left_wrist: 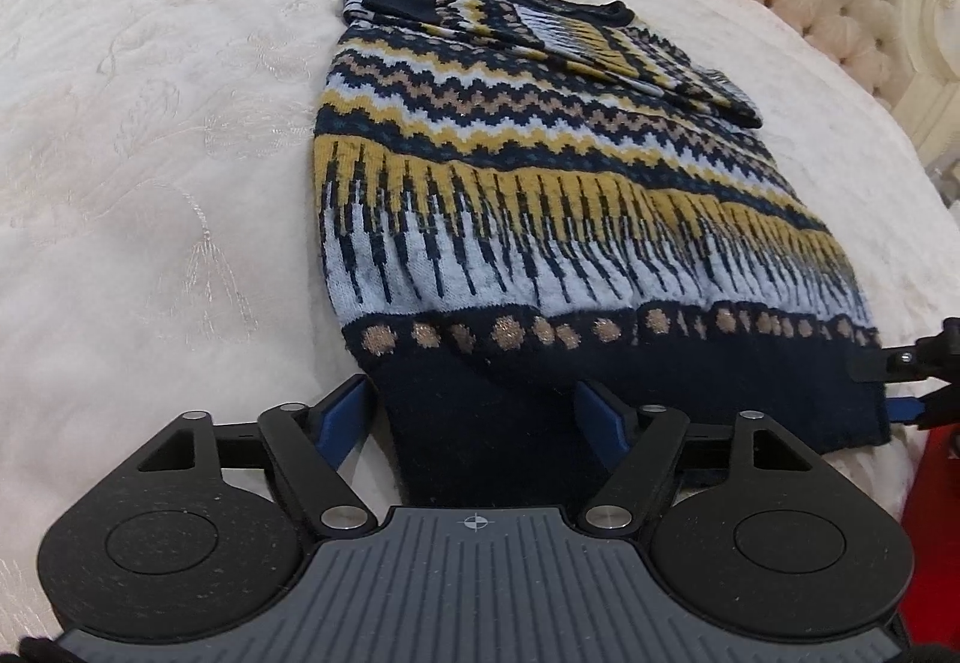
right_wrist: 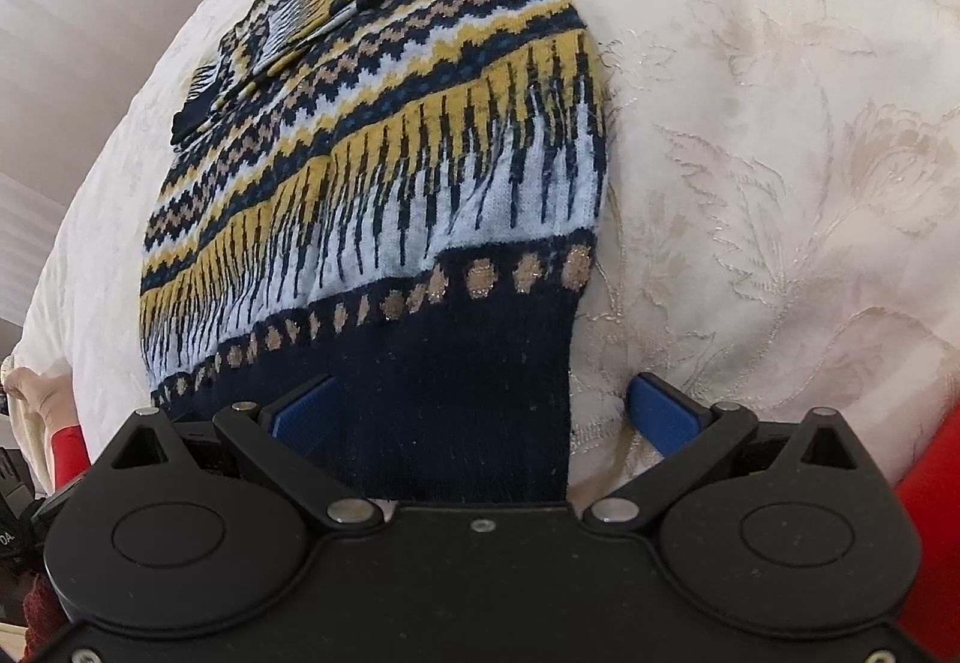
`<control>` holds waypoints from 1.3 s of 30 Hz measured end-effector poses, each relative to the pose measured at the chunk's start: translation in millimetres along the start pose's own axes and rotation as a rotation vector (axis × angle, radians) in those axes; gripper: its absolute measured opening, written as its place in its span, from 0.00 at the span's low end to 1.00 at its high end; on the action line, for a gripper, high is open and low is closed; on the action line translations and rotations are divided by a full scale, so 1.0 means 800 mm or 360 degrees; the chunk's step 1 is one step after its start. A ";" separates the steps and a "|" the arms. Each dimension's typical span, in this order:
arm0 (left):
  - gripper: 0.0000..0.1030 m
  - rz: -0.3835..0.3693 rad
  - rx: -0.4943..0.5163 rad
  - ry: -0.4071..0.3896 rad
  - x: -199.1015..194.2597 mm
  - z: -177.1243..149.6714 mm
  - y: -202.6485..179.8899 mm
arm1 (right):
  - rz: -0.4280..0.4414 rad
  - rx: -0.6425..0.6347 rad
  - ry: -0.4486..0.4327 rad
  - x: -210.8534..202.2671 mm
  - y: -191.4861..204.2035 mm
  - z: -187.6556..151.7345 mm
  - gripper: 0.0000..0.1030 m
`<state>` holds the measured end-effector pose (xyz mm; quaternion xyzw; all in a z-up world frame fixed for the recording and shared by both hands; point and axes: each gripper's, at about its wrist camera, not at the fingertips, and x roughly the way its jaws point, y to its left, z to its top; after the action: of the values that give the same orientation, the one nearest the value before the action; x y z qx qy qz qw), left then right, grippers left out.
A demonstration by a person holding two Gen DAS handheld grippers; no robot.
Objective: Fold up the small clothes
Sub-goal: 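Move both grippers to the sweater hem and grasp it, then lift the hem with both grippers and fold it toward the collar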
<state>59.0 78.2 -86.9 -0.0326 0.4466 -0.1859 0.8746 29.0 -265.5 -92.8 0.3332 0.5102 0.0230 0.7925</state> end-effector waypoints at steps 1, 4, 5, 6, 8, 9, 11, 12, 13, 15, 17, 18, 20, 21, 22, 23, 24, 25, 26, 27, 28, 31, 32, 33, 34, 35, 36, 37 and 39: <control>0.60 -0.0011 -0.0005 0.0002 -0.002 -0.002 0.000 | 0.0003 -0.0011 0.0000 0.000 0.001 0.000 1.00; 0.50 -0.0051 -0.0017 0.0007 -0.008 -0.006 0.000 | -0.0006 -0.0042 -0.0003 -0.001 0.004 0.000 0.99; 0.45 -0.0065 -0.0019 0.0004 -0.009 -0.008 0.000 | -0.0011 -0.0057 -0.0001 0.000 0.005 0.000 0.97; 0.42 -0.0071 -0.0021 0.0001 -0.010 -0.010 0.001 | -0.0027 -0.0073 -0.0001 0.000 0.007 0.000 0.92; 0.36 -0.0075 -0.0035 -0.0012 -0.010 -0.012 0.003 | -0.0086 -0.0100 -0.0015 -0.001 0.010 -0.001 0.80; 0.35 -0.0082 -0.0048 -0.0016 -0.009 -0.012 0.006 | -0.0112 -0.0113 -0.0019 -0.001 0.011 -0.002 0.74; 0.32 -0.0101 -0.0098 -0.0024 -0.007 -0.011 0.011 | -0.0140 -0.0135 -0.0027 -0.001 0.012 -0.003 0.68; 0.32 -0.0114 -0.0125 -0.0027 -0.006 -0.010 0.014 | -0.0156 -0.0142 -0.0032 -0.001 0.013 -0.003 0.63; 0.30 -0.0120 -0.0143 -0.0029 -0.006 -0.010 0.016 | -0.0169 -0.0149 -0.0040 -0.002 0.014 -0.004 0.61; 0.26 -0.0125 -0.0151 -0.0042 -0.006 -0.008 0.017 | -0.0175 -0.0152 -0.0069 -0.005 0.014 -0.006 0.52; 0.18 -0.0112 -0.0139 -0.0059 -0.007 -0.009 0.016 | -0.0169 -0.0149 -0.0099 -0.010 0.014 -0.008 0.48; 0.15 -0.0112 -0.0136 -0.0076 -0.009 -0.011 0.016 | -0.0161 -0.0154 -0.0114 -0.013 0.015 -0.010 0.47; 0.14 -0.0128 -0.0138 -0.0101 -0.013 -0.014 0.017 | -0.0134 -0.0187 -0.0141 -0.017 0.019 -0.012 0.47; 0.14 -0.0137 -0.0136 -0.0100 -0.012 -0.016 0.018 | -0.0124 -0.0198 -0.0153 -0.018 0.019 -0.013 0.47; 0.14 -0.0147 -0.0132 -0.0091 -0.011 -0.016 0.018 | -0.0118 -0.0198 -0.0149 -0.016 0.019 -0.013 0.48; 0.14 -0.0154 -0.0138 -0.0090 -0.009 -0.016 0.020 | -0.0112 -0.0188 -0.0131 -0.014 0.018 -0.010 0.50; 0.14 -0.0164 -0.0154 -0.0089 -0.007 -0.015 0.021 | -0.0103 -0.0162 -0.0125 -0.012 0.017 -0.009 0.53; 0.15 -0.0178 -0.0175 -0.0092 -0.005 -0.013 0.023 | -0.0086 -0.0136 -0.0122 -0.010 0.015 -0.007 0.54; 0.16 -0.0190 -0.0191 -0.0093 -0.003 -0.011 0.024 | -0.0077 -0.0123 -0.0121 -0.010 0.015 -0.007 0.55; 0.16 -0.0196 -0.0201 -0.0092 0.000 -0.009 0.025 | -0.0073 -0.0116 -0.0134 -0.011 0.014 -0.008 0.55; 0.16 -0.0196 -0.0204 -0.0095 0.002 -0.007 0.025 | -0.0067 -0.0119 -0.0158 -0.014 0.015 -0.010 0.55; 0.15 -0.0191 -0.0187 -0.0121 0.002 -0.006 0.021 | -0.0033 -0.0197 -0.0331 -0.034 0.022 -0.023 0.55; 0.15 -0.0187 -0.0175 -0.0133 0.001 -0.007 0.019 | -0.0017 -0.0241 -0.0369 -0.038 0.025 -0.028 0.55; 0.15 -0.0187 -0.0170 -0.0143 0.000 -0.009 0.018 | -0.0011 -0.0285 -0.0381 -0.039 0.029 -0.031 0.55; 0.15 -0.0193 -0.0172 -0.0147 0.000 -0.010 0.019 | -0.0010 -0.0311 -0.0364 -0.036 0.031 -0.031 0.55; 0.15 -0.0199 -0.0180 -0.0145 0.001 -0.011 0.020 | -0.0003 -0.0317 -0.0337 -0.032 0.033 -0.028 0.55; 0.15 -0.0207 -0.0196 -0.0142 0.001 -0.011 0.022 | 0.0003 -0.0308 -0.0303 -0.028 0.032 -0.025 0.55; 0.15 -0.0215 -0.0214 -0.0138 0.002 -0.010 0.024 | 0.0001 -0.0285 -0.0264 -0.023 0.031 -0.020 0.55; 0.16 -0.0228 -0.0248 -0.0127 0.004 -0.009 0.027 | 0.0009 -0.0212 -0.0205 -0.016 0.025 -0.014 0.55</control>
<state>61.6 97.5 -98.5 -0.1398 0.4210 -0.2110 0.8710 20.1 -249.2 -74.7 0.2820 0.4545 0.0376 0.8441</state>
